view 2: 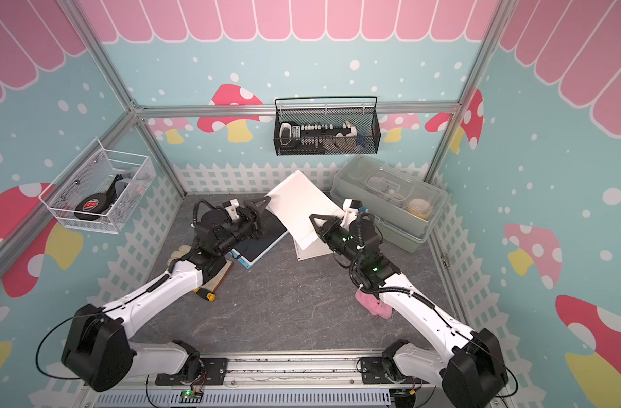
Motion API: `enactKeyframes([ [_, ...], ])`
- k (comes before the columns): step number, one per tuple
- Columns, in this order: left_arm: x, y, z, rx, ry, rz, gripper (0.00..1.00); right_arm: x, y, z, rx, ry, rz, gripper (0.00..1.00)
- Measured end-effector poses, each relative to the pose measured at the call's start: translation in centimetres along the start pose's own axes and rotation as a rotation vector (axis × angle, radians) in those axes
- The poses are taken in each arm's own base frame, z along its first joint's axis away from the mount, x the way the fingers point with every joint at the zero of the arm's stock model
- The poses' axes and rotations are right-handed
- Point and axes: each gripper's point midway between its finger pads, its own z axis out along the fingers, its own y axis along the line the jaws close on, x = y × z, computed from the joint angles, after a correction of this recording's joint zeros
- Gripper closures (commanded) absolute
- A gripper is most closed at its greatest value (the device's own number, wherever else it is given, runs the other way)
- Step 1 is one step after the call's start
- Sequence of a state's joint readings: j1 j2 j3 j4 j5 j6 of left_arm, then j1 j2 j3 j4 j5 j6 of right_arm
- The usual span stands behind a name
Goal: Wipe the drawing tablet
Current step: Adjust the drawing tablet at the center of the board.
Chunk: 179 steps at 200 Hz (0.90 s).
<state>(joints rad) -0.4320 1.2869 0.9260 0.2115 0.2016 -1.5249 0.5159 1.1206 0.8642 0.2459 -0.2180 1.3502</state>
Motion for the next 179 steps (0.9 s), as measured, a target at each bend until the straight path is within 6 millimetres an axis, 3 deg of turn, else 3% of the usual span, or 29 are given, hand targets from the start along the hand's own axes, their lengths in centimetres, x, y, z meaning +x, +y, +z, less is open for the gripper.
enactKeyframes([
  [24,-0.2,3.9,-3.0,-0.260,-0.015,0.077,0.23,0.7,-3.4,-0.7,0.069,0.120,-0.083,1.00],
  [53,-0.1,9.0,-6.9,-0.537,0.012,0.206,0.24,7.5,-9.7,0.1,0.142,0.496,-0.130,1.00],
  [79,0.5,11.8,-9.0,-0.668,0.079,0.305,0.26,12.9,-16.5,-1.7,0.253,0.773,-0.080,1.00],
  [100,1.3,13.5,-9.8,-0.723,0.147,0.370,0.27,15.2,-18.7,-2.4,0.245,0.924,-0.024,1.00],
  [122,2.4,16.0,-10.4,-0.779,0.220,0.422,0.27,16.1,-19.7,-1.6,0.212,1.032,0.006,1.00],
  [147,3.1,18.9,-11.3,-0.844,0.276,0.446,0.29,15.8,-21.2,-0.2,0.219,1.085,-0.012,0.71],
  [179,3.6,21.5,-11.8,-0.895,0.325,0.447,0.32,14.2,-25.4,0.1,0.364,1.104,-0.073,0.51],
])
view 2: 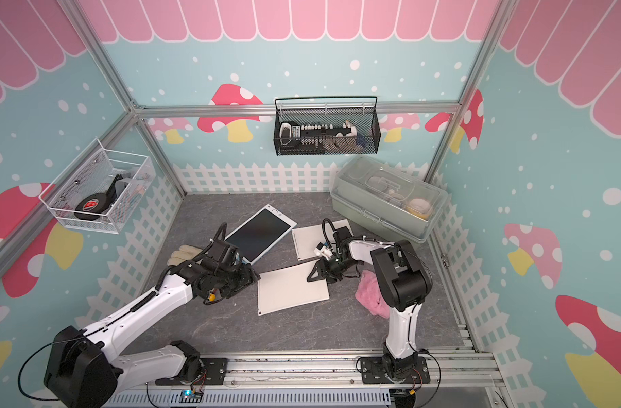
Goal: Wipe the drawing tablet
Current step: Adjust the drawing tablet at the center of the board, then pick up the cleaning item at the center of the board.
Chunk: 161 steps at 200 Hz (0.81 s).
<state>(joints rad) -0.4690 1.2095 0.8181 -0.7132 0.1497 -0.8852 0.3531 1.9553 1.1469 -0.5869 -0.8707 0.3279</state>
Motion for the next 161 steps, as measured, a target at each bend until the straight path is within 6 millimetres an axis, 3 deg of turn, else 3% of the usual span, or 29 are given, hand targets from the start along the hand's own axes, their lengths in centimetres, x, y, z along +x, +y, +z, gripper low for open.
enactKeyframes([
  [19,0.2,0.1,0.8,-0.006,0.021,0.008,0.32,-0.8,-1.1,-0.8,0.083,0.000,-0.011,0.45],
  [39,0.3,0.0,1.2,-0.002,0.033,0.021,0.32,-2.0,-1.9,-3.0,0.234,-0.061,-0.052,0.41],
  [63,0.8,0.5,2.0,-0.012,0.058,0.029,0.32,-2.5,-1.4,-8.9,0.482,-0.270,-0.097,0.40],
  [81,1.5,1.4,2.9,-0.043,0.094,0.026,0.32,-0.7,-0.6,-14.2,0.629,-0.505,-0.086,0.34],
  [100,2.1,2.2,3.9,-0.079,0.127,0.028,0.33,2.6,-2.0,-18.2,0.772,-0.694,0.022,0.31],
  [120,2.3,2.9,4.7,-0.110,0.152,0.028,0.35,5.5,-5.5,-18.5,0.877,-0.725,0.158,0.30],
  [142,2.4,3.8,5.5,-0.149,0.170,0.025,0.39,7.8,-9.5,-16.3,0.955,-0.631,0.281,0.30],
  [161,2.3,4.7,6.1,-0.182,0.180,0.016,0.41,8.4,-11.5,-14.8,0.982,-0.567,0.345,0.36],
])
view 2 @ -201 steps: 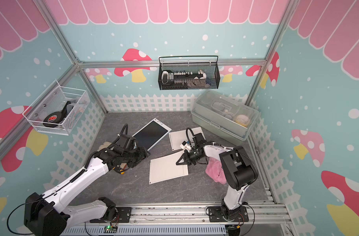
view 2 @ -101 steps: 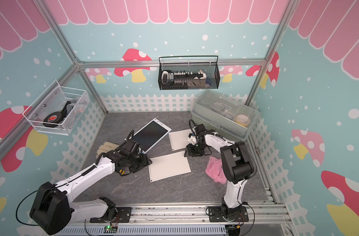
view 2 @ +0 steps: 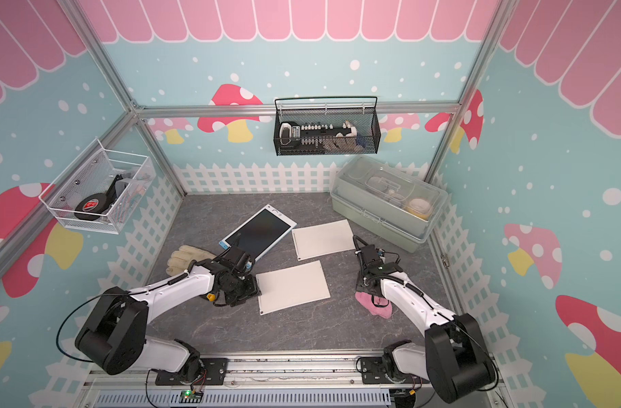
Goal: Wipe the drawing tablet
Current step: Pick up the cleaning item at the center of the board, then wipe the dirt from the drawing tablet.
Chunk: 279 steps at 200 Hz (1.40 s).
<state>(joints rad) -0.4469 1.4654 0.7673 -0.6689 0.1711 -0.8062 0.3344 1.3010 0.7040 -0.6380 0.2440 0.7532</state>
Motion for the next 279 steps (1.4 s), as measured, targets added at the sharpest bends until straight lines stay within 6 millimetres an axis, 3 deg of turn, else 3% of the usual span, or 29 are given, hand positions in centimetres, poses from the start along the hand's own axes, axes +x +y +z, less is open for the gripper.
enactKeyframes([
  [20,-0.4,0.6,0.2,-0.024,-0.010,-0.007,0.44,0.7,0.4,1.9,0.016,0.055,0.011,0.62],
  [37,-0.7,0.6,0.4,-0.029,-0.022,-0.008,0.47,0.6,0.9,2.6,0.013,0.064,0.017,1.00],
  [66,-1.6,0.0,0.5,-0.017,-0.039,-0.003,0.48,0.0,1.5,2.5,-0.002,0.041,0.008,1.00],
  [86,-2.0,-0.6,0.6,-0.003,-0.052,0.000,0.47,-0.8,3.9,1.0,-0.051,-0.033,-0.087,1.00],
  [121,-1.9,-1.2,0.8,0.005,-0.058,0.023,0.53,-3.9,14.7,-5.5,-0.327,-0.251,-0.251,1.00],
  [138,-1.8,-1.3,1.0,0.003,-0.060,0.022,0.57,-4.0,19.9,-7.5,-0.448,-0.299,-0.306,1.00],
  [160,-1.9,-1.1,1.0,-0.005,-0.067,0.016,0.60,-2.7,25.5,-7.1,-0.535,-0.283,-0.372,1.00],
  [197,-1.9,-0.9,1.1,-0.009,-0.077,0.001,0.62,2.2,33.2,-4.1,-0.625,-0.181,-0.476,1.00],
  [221,-1.9,-0.8,1.2,-0.017,-0.083,-0.017,0.65,4.6,35.0,-2.0,-0.641,-0.122,-0.480,1.00],
  [279,-2.5,-1.5,1.8,-0.023,-0.093,-0.102,0.65,2.2,33.7,-1.1,-0.670,-0.074,-0.393,1.00],
])
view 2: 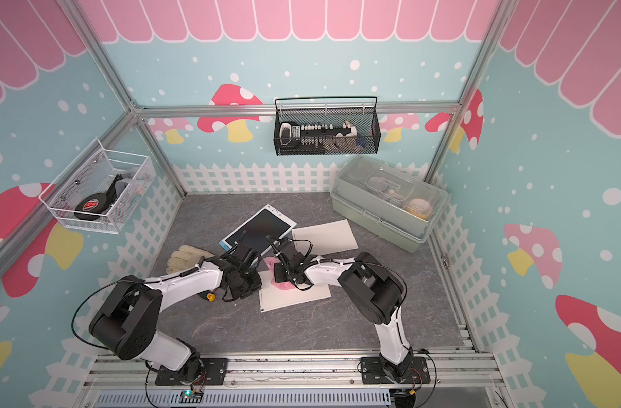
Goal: Wipe the drawing tablet
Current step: Wipe the dirt from the drawing tablet.
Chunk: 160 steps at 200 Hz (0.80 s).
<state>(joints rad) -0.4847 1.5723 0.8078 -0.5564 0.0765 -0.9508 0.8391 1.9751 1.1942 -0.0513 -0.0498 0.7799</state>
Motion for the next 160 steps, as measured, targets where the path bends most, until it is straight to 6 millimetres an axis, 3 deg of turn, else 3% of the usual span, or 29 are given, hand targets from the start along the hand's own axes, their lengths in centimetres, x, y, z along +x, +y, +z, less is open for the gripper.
enactKeyframes([
  [48,-0.2,-0.9,0.3,-0.028,-0.012,-0.006,0.63,0.1,0.1,0.1,-0.034,0.023,0.015,1.00],
  [88,-0.2,-0.8,0.5,-0.077,-0.019,-0.011,0.74,-0.2,-0.7,-0.2,-0.026,0.024,0.023,1.00],
  [109,-0.3,-1.1,0.6,-0.069,-0.025,-0.014,0.79,-0.5,-3.1,-1.0,0.010,0.033,0.047,1.00],
  [160,-0.4,-1.4,0.8,-0.056,-0.028,-0.017,0.80,-2.0,-11.8,-4.3,0.170,0.022,0.116,1.00],
])
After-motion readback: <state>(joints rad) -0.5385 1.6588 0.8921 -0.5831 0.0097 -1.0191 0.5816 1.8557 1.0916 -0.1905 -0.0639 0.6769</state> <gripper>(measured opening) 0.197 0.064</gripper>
